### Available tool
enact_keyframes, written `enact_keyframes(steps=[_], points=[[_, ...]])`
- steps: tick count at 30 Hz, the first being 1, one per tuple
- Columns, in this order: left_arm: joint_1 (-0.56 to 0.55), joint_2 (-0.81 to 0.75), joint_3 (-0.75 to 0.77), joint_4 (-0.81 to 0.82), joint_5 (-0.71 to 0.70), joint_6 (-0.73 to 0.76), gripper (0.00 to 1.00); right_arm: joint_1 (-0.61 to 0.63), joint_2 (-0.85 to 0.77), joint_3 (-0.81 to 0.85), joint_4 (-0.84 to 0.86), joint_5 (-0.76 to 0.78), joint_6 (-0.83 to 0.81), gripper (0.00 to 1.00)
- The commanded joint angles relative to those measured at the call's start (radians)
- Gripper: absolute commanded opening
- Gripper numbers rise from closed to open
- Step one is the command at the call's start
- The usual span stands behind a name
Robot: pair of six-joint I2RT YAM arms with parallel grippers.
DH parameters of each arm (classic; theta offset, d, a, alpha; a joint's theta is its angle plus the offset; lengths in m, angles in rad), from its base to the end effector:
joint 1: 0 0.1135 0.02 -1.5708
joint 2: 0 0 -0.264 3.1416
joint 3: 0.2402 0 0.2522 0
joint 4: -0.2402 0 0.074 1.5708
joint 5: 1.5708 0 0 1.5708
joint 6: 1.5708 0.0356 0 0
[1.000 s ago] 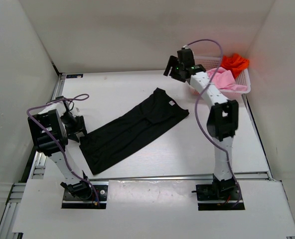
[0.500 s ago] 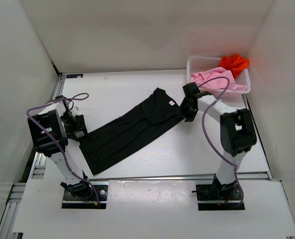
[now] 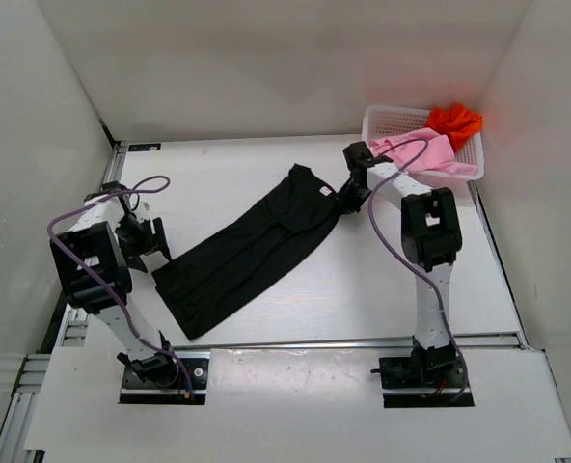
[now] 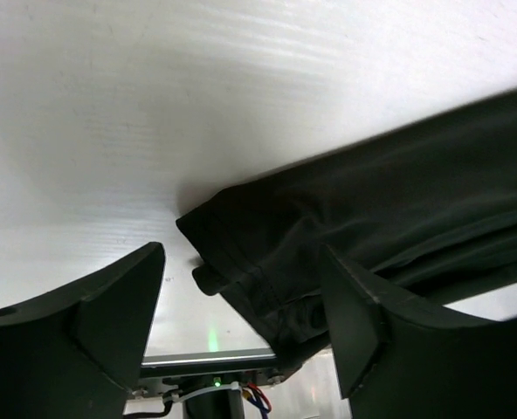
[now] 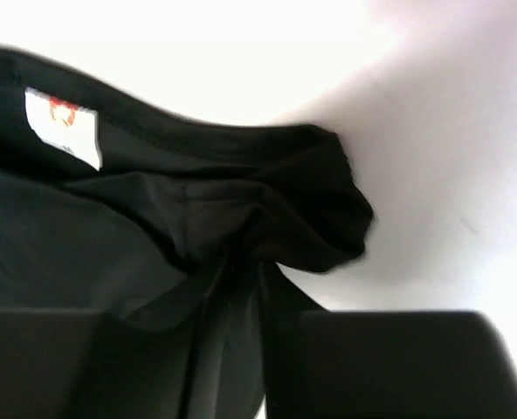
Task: Fold and stack the t-shirts
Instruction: Rotate the tshirt 90 degrees
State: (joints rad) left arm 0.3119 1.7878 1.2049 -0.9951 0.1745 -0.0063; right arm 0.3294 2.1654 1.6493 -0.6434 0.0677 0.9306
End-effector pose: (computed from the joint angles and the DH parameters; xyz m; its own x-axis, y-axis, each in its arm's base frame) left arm 0.3004 0.0903 0.1775 -0.9498 -0.3127 0.0083 -0.3094 0.9350 -0.1736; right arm 0.4307 0.1447 0.1631 -0.7564 0.5870 -0.2886 0.5181 0.8069 0.2836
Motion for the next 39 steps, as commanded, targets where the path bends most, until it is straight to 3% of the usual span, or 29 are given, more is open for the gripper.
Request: enact_keyframes(steps=[1,2,6,7,10,12,15,19,27,30,34,35,38,39], points=[[0.000,-0.085,0.016,-0.030,0.039,0.006,0.84,0.006,0.114,0.171,-0.013,-0.049,-0.033,0.19],[0.000,-0.096,0.027,-0.030,0.048,0.006,0.84,0.019,0.163,0.220,-0.013,-0.049,-0.058,0.15],[0.000,-0.074,0.070,-0.069,0.083,0.006,0.85,0.019,0.296,0.467,-0.013,-0.040,-0.069,0.13],[0.000,-0.050,0.091,-0.070,0.092,0.006,0.85,0.019,0.322,0.566,0.004,-0.040,-0.069,0.13],[-0.014,0.001,0.113,-0.095,0.103,0.006,0.87,0.019,0.407,0.664,0.120,-0.064,-0.026,0.13],[-0.029,0.010,0.113,-0.096,0.103,0.006,0.87,0.019,0.407,0.646,0.227,-0.078,0.020,0.13],[-0.062,0.035,0.113,-0.096,0.103,0.006,0.87,0.028,0.346,0.528,0.228,-0.016,0.083,0.11],[-0.071,0.067,0.122,-0.096,0.115,0.006,0.88,0.028,0.315,0.437,0.226,0.012,0.021,0.15],[-0.071,0.076,0.111,-0.096,0.135,0.006,0.88,-0.003,0.437,0.658,0.174,0.003,-0.058,0.15],[-0.089,0.085,0.102,-0.096,0.146,0.006,0.88,-0.013,0.482,0.721,0.232,0.012,-0.038,0.19],[-0.122,0.085,0.102,-0.096,0.135,0.006,0.88,-0.038,0.545,0.774,0.359,-0.018,0.098,0.27],[-0.122,0.085,0.111,-0.096,0.135,0.006,0.88,-0.038,0.562,0.790,0.378,-0.041,0.141,0.40],[-0.141,0.094,0.120,-0.106,0.135,0.006,0.89,-0.047,0.561,0.800,0.454,-0.138,0.092,0.66],[-0.142,0.094,0.120,-0.106,0.135,0.006,0.94,-0.047,0.544,0.785,0.455,-0.161,0.064,0.70]])
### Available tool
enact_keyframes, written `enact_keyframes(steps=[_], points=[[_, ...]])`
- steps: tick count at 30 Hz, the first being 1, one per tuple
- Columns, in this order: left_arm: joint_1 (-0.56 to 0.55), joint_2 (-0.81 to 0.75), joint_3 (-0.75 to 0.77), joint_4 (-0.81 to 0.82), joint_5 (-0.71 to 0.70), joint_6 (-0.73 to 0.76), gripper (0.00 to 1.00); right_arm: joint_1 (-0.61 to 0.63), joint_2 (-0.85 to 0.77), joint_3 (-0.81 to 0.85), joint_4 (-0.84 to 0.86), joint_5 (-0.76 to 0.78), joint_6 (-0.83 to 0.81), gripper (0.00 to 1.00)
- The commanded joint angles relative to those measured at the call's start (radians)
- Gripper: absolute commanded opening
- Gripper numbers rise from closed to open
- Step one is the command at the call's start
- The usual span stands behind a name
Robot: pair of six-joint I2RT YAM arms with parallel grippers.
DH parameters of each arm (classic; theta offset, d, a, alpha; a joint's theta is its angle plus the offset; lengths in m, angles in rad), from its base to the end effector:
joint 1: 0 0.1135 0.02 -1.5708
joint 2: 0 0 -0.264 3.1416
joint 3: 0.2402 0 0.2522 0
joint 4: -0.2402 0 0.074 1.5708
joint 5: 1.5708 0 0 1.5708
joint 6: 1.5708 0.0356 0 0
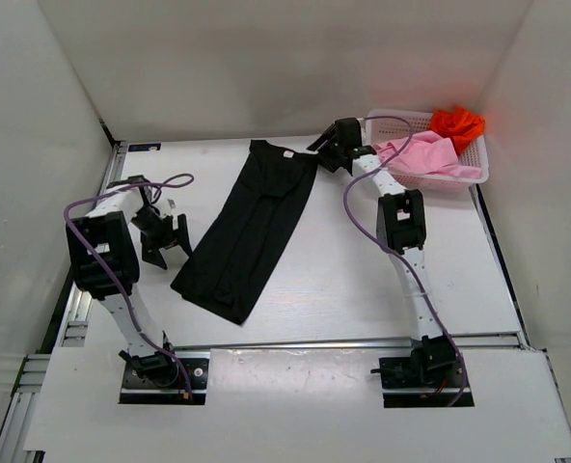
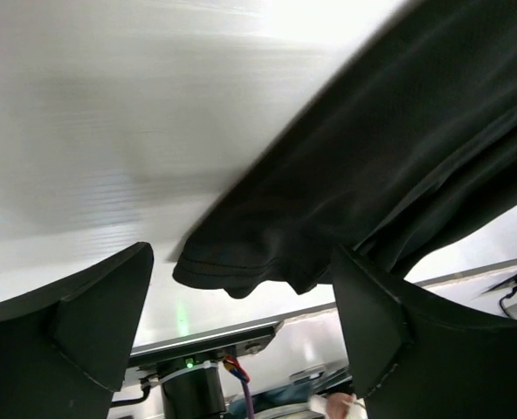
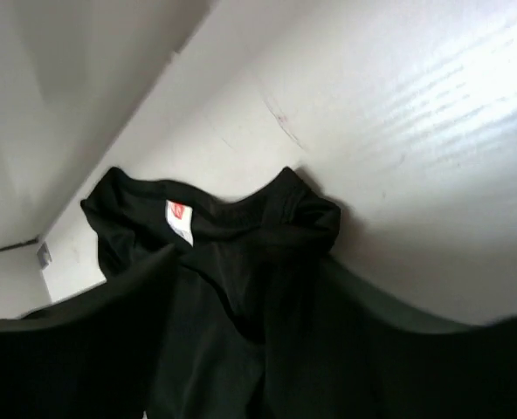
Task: Fold and stack the t-shirts
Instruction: Rotate the tshirt 90 degrees
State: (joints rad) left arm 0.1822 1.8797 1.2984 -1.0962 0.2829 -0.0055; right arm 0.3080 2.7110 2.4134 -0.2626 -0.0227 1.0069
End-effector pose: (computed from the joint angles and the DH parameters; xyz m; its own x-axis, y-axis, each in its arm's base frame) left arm 0.3228 0.0494 0.1731 -0.9767 -0.1853 0.1080 -0.2086 0.9380 -0.2770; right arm 0.5758 0.1840 0.1510 -0.5423 0.7142 -0.4426 0.2562 0.6422 0.7224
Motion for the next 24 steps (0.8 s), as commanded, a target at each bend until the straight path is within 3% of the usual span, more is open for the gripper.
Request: enact_keyframes(steps=[1,2,5,8,14,17,20,22,24], points=[[-0.012,0.002,0.027,-0.005,0.027,0.006,0.95,-0.026,-0.023,0.006,0.074,-0.094,-0.042,0.81],[-0.012,0.002,0.018,-0.005,0.027,0.006,0.95,-0.026,-0.084,-0.017,0.051,-0.123,-0.100,1.00],[-0.012,-0.021,-0.004,0.019,0.018,0.006,0.96,-0.005,-0.257,-0.161,-0.106,-0.085,-0.191,1.00],[-0.001,-0.063,-0.030,0.041,-0.004,0.006,1.00,0.046,-0.454,-0.373,-0.267,0.058,-0.269,1.00],[0.094,-0.189,-0.100,0.073,-0.013,0.006,1.00,0.201,-0.817,-0.917,-0.296,0.139,-0.373,1.00],[0.129,-0.250,-0.154,0.096,-0.025,0.006,1.00,0.288,-0.925,-1.109,-0.264,-0.003,-0.424,0.94],[0.129,-0.321,-0.209,0.124,-0.067,0.006,1.00,0.371,-0.991,-1.252,-0.199,-0.178,-0.415,0.81],[0.129,-0.353,-0.231,0.153,-0.077,0.006,1.00,0.446,-1.011,-1.287,-0.181,-0.187,-0.374,0.69],[0.129,-0.390,-0.243,0.163,-0.077,0.006,1.00,0.518,-1.011,-1.297,-0.144,-0.224,-0.344,0.67]])
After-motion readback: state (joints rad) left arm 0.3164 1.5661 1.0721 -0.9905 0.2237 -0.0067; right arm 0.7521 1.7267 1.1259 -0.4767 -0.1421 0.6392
